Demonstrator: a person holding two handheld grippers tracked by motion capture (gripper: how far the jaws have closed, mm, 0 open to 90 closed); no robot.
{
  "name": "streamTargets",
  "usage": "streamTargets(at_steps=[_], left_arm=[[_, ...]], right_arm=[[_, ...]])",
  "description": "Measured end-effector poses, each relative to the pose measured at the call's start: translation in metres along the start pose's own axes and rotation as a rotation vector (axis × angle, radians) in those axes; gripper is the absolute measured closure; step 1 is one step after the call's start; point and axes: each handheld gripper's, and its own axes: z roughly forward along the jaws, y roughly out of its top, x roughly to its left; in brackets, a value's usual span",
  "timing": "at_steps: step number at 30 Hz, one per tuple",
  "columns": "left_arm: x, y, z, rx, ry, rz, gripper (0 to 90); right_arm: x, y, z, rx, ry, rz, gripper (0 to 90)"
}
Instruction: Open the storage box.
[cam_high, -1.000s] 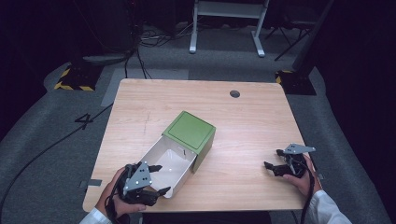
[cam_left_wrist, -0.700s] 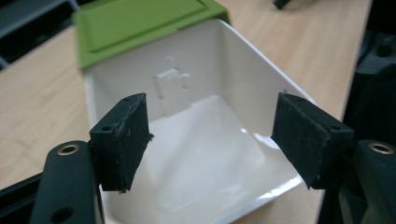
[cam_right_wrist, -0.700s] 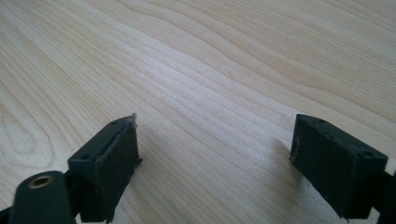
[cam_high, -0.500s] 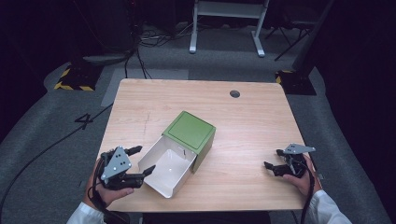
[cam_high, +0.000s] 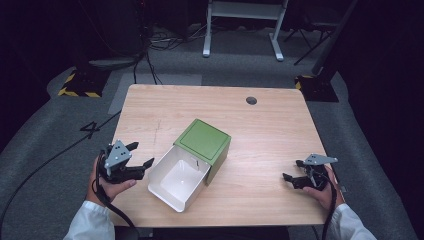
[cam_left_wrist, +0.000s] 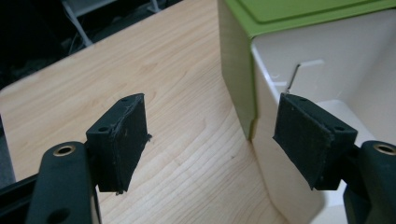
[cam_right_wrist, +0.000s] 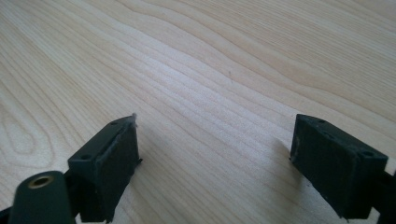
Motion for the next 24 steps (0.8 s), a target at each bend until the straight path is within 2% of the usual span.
streamTargets(at_steps=[3, 6, 11, 15, 18, 24], left_arm=[[0.009, -0.004, 0.004, 0.011, -0.002, -0.017, 25.6], [0.016, -0.010, 0.010, 0.025, -0.022, -0.031, 24.7], [0.026, -0.019, 0.023, 0.079, -0.038, -0.054, 22.4], [0.029, -0.026, 0.033, 0.133, -0.022, -0.047, 22.4], [0.031, -0.032, 0.038, 0.152, -0.022, -0.059, 22.4], [0.034, -0.046, 0.046, 0.178, 0.007, -0.071, 22.5]], right_arm=[[0.000, 0.000, 0.000, 0.000, 0.000, 0.000, 15.3], [0.000, 0.000, 0.000, 0.000, 0.000, 0.000, 15.3], [0.000, 0.000, 0.000, 0.000, 0.000, 0.000, 15.3], [0.000, 0.000, 0.000, 0.000, 0.000, 0.001, 15.3], [0.000, 0.000, 0.000, 0.000, 0.000, 0.001, 15.3], [0.000, 0.000, 0.000, 0.000, 0.000, 0.000, 15.3]])
